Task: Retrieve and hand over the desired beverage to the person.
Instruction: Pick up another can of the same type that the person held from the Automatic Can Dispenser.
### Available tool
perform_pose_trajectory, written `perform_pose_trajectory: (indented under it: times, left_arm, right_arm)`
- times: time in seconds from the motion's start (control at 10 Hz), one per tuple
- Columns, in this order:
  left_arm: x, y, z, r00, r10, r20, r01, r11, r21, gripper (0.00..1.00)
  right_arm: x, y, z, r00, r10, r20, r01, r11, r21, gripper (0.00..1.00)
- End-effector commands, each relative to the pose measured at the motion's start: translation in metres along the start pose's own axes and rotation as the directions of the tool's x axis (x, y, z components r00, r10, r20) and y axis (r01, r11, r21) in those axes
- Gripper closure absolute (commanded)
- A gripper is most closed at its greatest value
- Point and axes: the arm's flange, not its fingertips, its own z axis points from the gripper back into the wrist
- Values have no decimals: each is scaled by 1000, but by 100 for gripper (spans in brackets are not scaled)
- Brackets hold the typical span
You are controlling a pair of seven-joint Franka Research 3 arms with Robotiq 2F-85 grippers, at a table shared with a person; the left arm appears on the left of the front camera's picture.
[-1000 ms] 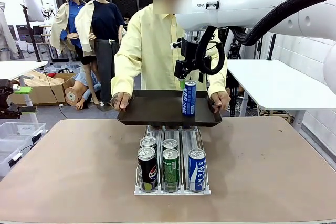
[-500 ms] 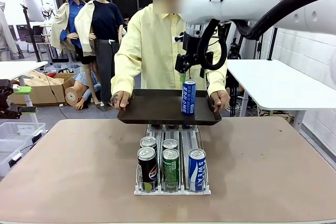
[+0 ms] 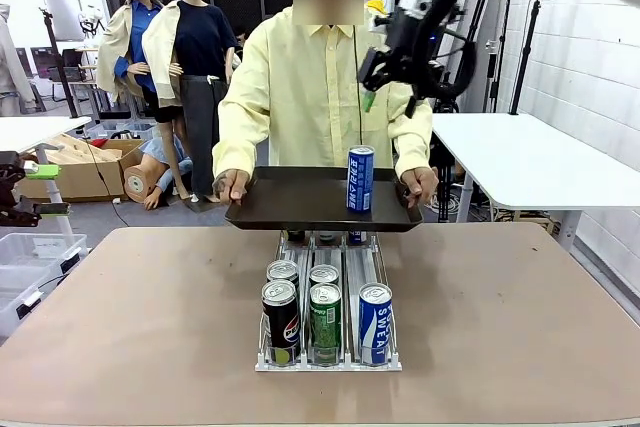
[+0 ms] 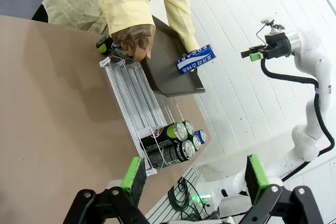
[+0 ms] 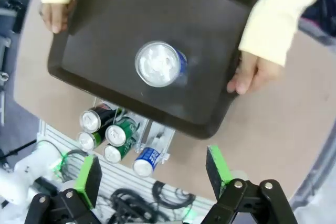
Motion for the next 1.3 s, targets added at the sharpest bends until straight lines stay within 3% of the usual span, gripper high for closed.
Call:
perform_pose_trajectory:
  times: [0.0, 0.3, 0.7, 1.2]
  left_arm:
    - [0, -2, 1, 1000, 3, 13, -3, 1000, -14, 0]
    - [0, -2, 1, 1000, 3, 13, -3, 1000, -14, 0]
    - [0, -2, 1, 1000, 3, 13, -3, 1000, -14, 0]
    - [0, -2, 1, 1000, 3, 13, -3, 1000, -14, 0]
  right_arm:
    - [-31, -53, 0, 994, -111, -19, 112, 982, 152, 0]
    - [-74, -113, 1, 983, -184, -14, 174, 900, 399, 0]
    - [-142, -170, -26, 956, -293, 4, 213, 703, 679, 0]
    - [-194, -222, -52, 907, -421, -6, 239, 501, 832, 0]
